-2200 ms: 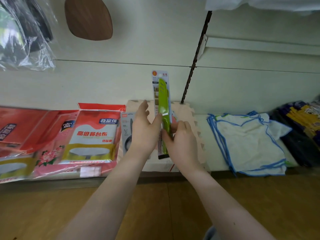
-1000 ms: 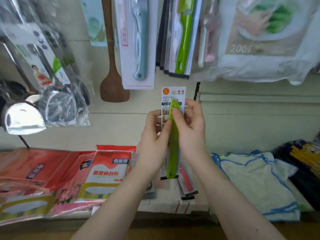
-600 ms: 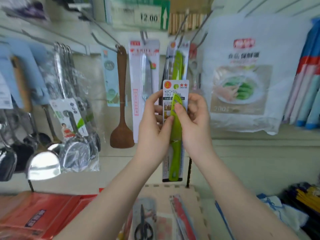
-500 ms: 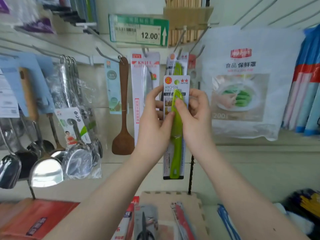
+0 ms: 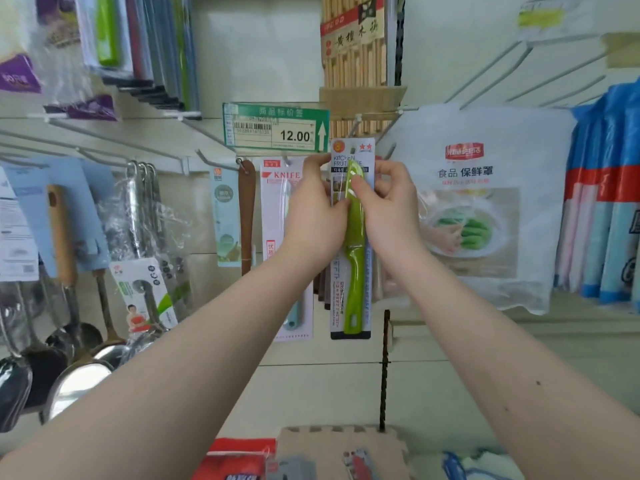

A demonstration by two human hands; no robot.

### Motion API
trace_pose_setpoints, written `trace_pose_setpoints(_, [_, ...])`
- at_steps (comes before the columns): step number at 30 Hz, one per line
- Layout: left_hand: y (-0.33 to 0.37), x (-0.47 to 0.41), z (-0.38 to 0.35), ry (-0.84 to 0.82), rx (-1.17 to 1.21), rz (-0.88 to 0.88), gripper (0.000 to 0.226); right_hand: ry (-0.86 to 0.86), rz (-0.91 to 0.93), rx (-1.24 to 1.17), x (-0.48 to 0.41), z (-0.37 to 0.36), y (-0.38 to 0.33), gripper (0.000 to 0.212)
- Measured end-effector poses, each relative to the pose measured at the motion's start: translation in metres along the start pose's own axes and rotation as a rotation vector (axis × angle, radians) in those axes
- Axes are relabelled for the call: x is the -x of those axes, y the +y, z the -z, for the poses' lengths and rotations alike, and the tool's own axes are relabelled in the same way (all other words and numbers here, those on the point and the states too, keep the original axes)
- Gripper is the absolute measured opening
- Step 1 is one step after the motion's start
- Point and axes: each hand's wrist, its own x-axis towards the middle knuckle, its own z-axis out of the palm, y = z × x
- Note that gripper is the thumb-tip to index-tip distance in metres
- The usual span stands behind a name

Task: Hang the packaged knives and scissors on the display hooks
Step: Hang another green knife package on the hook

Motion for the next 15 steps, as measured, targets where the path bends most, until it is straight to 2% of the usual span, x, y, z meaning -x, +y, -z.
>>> trace_pose_setpoints(4, [-0.001, -0.009, -0.008, 0.013, -0.02, 0.049, 0.052, 0.021, -0.034, 0.058, -0.009, -0.001, 0.005, 0.017])
trace_pose_setpoints(8, [-0.003, -0.011, -0.014, 0.036, -0.034, 0.062, 0.052, 0.022, -0.051, 0.077, -0.016, 0.0, 0.007, 0.023])
trace_pose_setpoints(12, [-0.009, -0.014, -0.018, 0.057, -0.079, 0.101, 0.054, 0.011, -0.06, 0.146, -0.022, -0.002, 0.011, 0.016])
trace_pose_setpoints(15, [-0.013, -0.014, -0.021, 0.044, -0.142, 0.123, 0.054, 0.008, -0.071, 0.195, -0.024, -0.003, 0.017, 0.025])
